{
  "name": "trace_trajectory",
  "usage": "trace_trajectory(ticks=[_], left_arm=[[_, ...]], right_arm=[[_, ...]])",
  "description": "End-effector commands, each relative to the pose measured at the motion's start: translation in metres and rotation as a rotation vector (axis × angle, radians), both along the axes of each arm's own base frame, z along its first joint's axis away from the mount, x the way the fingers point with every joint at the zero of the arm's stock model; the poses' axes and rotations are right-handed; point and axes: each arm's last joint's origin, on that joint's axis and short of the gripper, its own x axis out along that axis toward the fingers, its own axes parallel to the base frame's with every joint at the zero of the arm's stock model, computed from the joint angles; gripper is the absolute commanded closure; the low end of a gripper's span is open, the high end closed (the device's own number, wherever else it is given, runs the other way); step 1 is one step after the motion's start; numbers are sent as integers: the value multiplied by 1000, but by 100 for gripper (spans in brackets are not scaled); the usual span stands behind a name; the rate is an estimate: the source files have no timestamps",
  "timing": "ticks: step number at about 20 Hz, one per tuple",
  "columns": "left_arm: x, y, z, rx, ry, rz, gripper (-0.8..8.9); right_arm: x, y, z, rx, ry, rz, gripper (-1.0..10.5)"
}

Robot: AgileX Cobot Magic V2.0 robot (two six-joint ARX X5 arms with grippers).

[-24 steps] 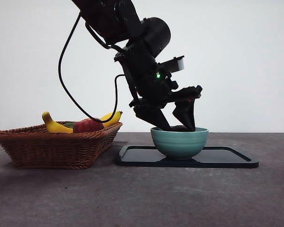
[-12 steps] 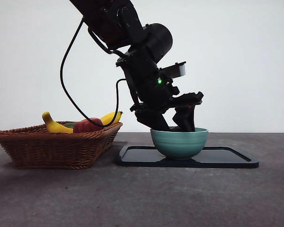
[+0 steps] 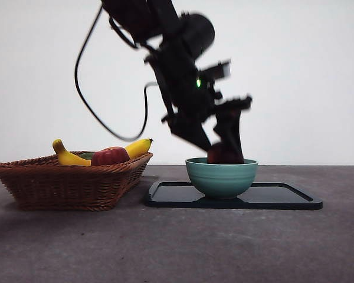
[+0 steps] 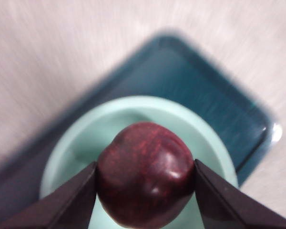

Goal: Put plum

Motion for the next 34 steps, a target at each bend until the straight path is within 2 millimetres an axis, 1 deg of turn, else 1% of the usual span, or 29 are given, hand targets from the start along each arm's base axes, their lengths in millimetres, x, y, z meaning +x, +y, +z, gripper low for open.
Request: trace_trajectory(ticks=[1, 4, 6, 8, 9, 11, 14, 15, 17, 20, 22, 26, 28, 30, 34], left_arm=[[-11, 7, 57, -96, -111, -2, 599], [-32, 29, 108, -147, -172, 6, 598], [-49, 49, 140, -170, -199, 18, 598], [-68, 71, 166, -191, -205, 42, 598], [-76, 82, 176, -194, -207, 57, 598], [-90, 104, 190, -189, -201, 106, 598], [-105, 129, 194, -142, -183, 165, 598], [-109, 136, 190, -135, -175, 177, 598], [-116, 150, 176, -123, -157, 207, 598], [-122, 171, 145, -122, -160, 269, 598], [-120, 183, 123, -118, -163, 312, 598], [-104, 203, 79, -77, -148, 394, 598], [-96, 210, 60, -60, -131, 427, 598], [-87, 215, 47, -34, -120, 442, 598], [-66, 216, 20, 13, -75, 452, 598]], right_arm=[[0, 1, 3, 7, -11, 5, 720], [0, 1, 3, 7, -11, 5, 720], [0, 1, 3, 2, -16, 10, 720], [0, 1, 3, -1, -19, 14, 720], [0, 1, 3, -1, -19, 14, 720], [0, 1, 3, -1, -19, 14, 720], [0, 1, 3, -3, -22, 17, 720], [0, 1, 3, -3, -22, 17, 720], [0, 1, 3, -4, -24, 19, 720], [0, 1, 3, -5, -24, 19, 720], [0, 1, 3, -4, -25, 19, 720], [0, 1, 3, -4, -24, 19, 720], [0, 1, 3, -4, -24, 19, 720], [0, 1, 3, -4, -25, 19, 720], [0, 1, 3, -1, -30, 18, 720]])
